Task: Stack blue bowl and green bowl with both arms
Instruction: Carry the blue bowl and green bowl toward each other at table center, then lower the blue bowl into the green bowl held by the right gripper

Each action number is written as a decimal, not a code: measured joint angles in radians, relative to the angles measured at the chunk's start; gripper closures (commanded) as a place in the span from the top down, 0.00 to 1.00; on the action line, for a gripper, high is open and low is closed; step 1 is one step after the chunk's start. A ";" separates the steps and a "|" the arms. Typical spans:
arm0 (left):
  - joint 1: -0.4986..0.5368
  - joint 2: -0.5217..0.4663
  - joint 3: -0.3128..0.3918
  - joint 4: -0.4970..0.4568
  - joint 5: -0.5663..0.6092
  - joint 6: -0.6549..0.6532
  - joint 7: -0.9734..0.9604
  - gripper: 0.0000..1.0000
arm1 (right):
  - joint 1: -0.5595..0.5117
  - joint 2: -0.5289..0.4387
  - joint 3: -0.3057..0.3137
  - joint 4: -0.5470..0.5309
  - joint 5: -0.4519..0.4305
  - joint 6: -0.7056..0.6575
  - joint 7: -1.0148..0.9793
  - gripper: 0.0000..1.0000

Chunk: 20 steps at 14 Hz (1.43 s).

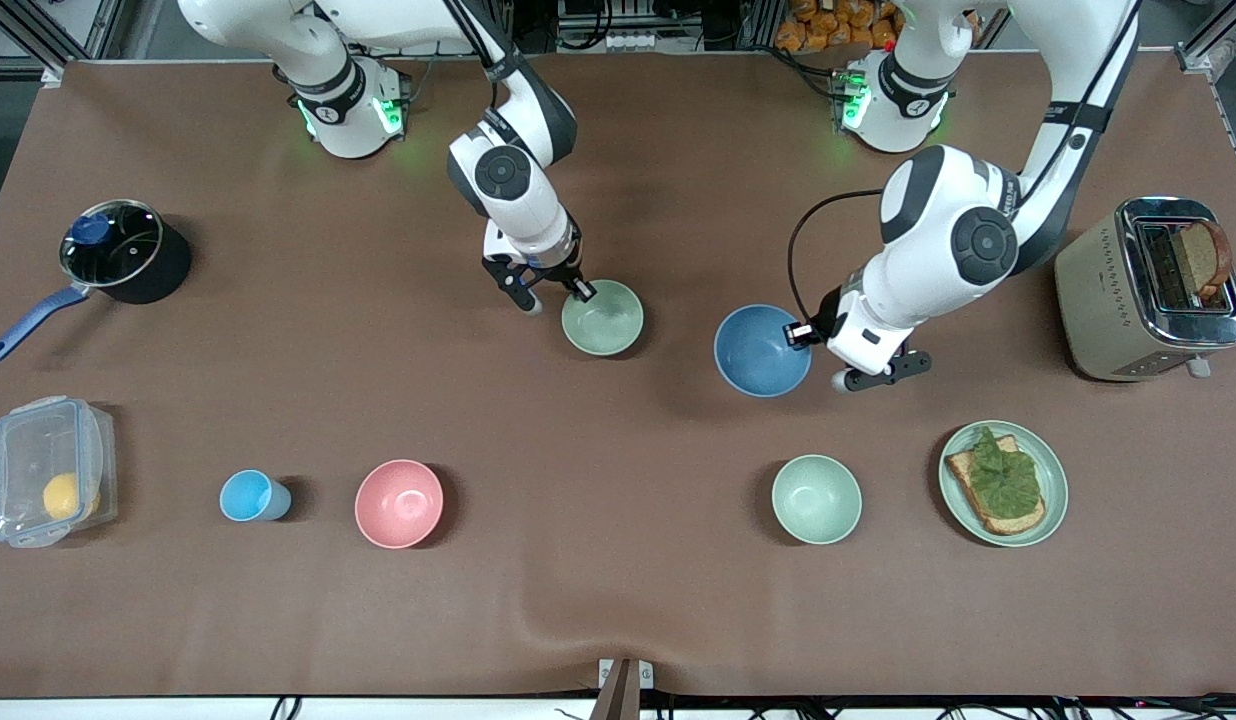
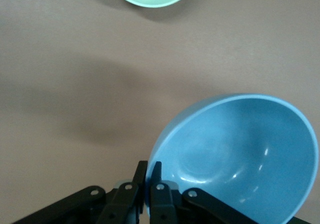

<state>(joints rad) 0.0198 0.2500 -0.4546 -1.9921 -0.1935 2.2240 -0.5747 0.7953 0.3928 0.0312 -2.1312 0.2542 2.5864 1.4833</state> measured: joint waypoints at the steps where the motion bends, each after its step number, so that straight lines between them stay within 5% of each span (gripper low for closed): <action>1: -0.014 0.002 -0.003 0.000 0.000 0.008 -0.002 0.00 | -0.003 -0.003 -0.005 0.034 0.000 -0.080 0.002 1.00; 4: -0.066 0.004 -0.007 0.000 0.000 0.013 -0.039 0.00 | -0.023 -0.016 -0.011 0.107 0.000 -0.209 0.003 1.00; 16: -0.192 0.043 -0.010 -0.001 0.000 0.071 -0.164 0.00 | -0.177 -0.017 -0.014 0.119 0.045 -0.275 0.002 1.00; 20: -0.257 0.066 -0.010 -0.006 0.000 0.124 -0.241 0.00 | -0.203 0.015 -0.014 0.117 0.206 -0.264 -0.029 1.00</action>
<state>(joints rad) -0.2377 0.3164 -0.4647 -1.9978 -0.1935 2.3476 -0.8157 0.5922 0.4081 0.0172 -2.0142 0.4602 2.3220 1.4542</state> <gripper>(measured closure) 0.938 0.000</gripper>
